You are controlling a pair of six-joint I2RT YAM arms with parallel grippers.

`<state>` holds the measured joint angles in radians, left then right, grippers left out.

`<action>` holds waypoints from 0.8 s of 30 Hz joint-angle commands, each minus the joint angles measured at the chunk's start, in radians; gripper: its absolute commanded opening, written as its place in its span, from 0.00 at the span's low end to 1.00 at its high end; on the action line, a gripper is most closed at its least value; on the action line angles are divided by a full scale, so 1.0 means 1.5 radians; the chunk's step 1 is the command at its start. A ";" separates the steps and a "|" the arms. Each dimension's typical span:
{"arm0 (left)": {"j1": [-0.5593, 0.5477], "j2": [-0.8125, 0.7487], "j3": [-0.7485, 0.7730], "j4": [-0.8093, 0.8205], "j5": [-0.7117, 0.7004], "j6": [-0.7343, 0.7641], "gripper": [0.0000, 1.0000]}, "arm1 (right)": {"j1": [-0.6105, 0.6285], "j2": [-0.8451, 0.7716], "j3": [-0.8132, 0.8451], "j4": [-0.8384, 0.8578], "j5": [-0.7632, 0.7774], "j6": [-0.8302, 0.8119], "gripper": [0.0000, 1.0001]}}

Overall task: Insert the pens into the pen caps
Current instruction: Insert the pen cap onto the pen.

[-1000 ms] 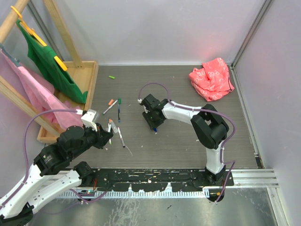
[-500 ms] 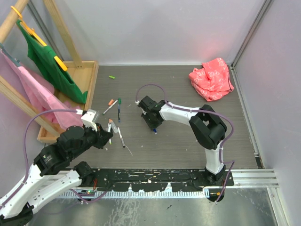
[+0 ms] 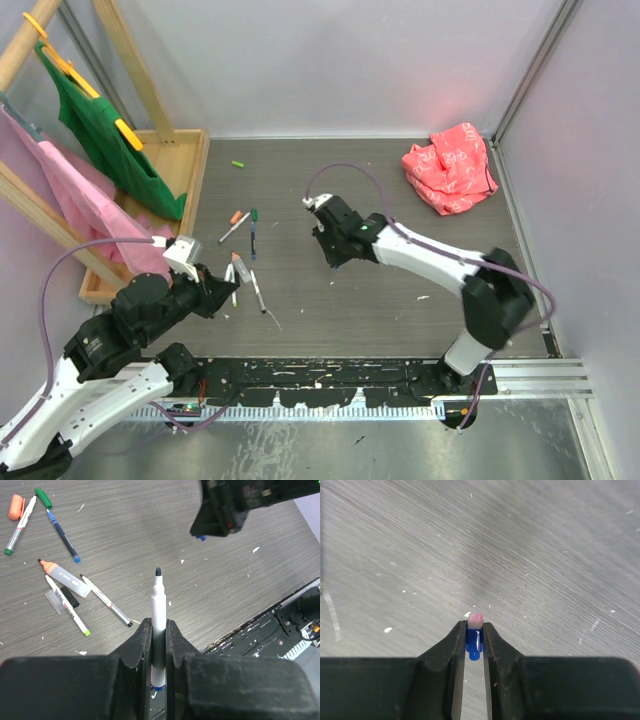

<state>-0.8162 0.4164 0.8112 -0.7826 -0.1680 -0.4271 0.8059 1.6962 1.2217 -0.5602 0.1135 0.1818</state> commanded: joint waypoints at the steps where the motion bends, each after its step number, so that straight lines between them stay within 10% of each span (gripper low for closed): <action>1: 0.002 -0.012 -0.006 0.041 -0.008 0.004 0.00 | -0.011 -0.162 -0.037 0.066 -0.001 0.019 0.00; 24: 0.002 0.225 0.122 0.259 0.183 0.019 0.00 | -0.069 -0.555 -0.196 0.424 -0.082 0.264 0.00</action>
<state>-0.8162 0.6991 0.9344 -0.5262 0.0441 -0.4110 0.7071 0.9203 0.9764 -0.1680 0.0132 0.4465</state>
